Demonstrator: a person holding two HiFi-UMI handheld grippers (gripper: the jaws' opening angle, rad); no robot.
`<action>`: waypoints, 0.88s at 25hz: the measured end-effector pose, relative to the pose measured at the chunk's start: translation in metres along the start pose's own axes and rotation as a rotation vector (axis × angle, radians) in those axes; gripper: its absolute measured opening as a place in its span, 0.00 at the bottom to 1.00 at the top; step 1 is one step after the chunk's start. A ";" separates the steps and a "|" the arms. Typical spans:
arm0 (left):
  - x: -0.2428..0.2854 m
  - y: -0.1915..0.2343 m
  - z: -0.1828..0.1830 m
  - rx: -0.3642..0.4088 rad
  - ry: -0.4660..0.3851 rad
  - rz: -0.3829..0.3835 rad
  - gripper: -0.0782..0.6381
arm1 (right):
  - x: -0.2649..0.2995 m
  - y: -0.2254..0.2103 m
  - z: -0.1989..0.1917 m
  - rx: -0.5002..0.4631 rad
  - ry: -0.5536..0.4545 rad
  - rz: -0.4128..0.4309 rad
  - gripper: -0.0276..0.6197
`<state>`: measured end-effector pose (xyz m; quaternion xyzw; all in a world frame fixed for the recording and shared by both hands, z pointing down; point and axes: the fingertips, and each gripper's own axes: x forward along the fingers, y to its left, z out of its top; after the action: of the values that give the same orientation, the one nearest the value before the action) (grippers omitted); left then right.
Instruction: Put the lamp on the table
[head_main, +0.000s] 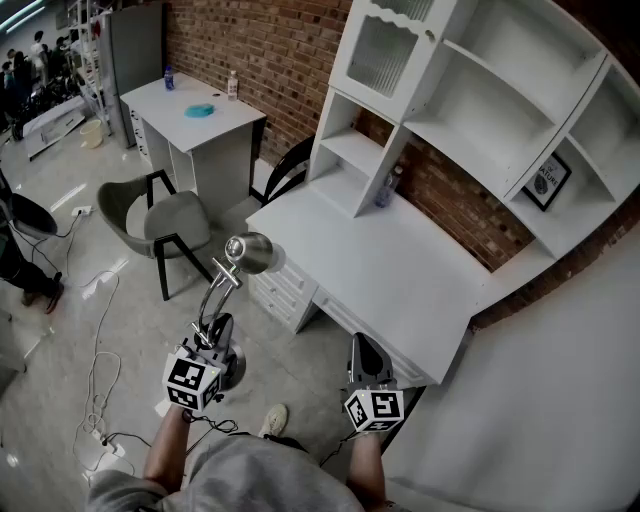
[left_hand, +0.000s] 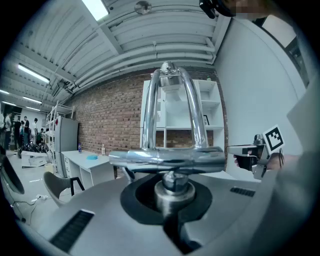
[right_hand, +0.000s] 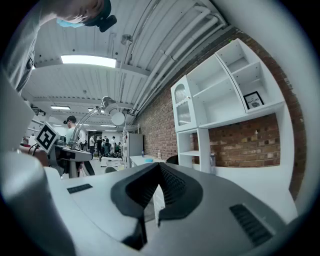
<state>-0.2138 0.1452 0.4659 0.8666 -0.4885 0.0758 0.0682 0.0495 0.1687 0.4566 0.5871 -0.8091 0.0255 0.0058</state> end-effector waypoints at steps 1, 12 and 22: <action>0.000 0.001 -0.002 -0.002 0.003 0.001 0.11 | 0.000 0.000 -0.001 0.001 0.001 0.000 0.08; 0.007 0.003 -0.004 -0.012 -0.002 0.002 0.11 | 0.006 -0.005 -0.002 0.018 -0.017 -0.006 0.08; 0.033 -0.001 0.006 -0.002 0.000 0.015 0.11 | 0.021 -0.030 -0.005 0.017 0.008 -0.001 0.08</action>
<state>-0.1962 0.1171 0.4668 0.8627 -0.4952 0.0759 0.0686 0.0711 0.1393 0.4637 0.5872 -0.8087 0.0346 0.0040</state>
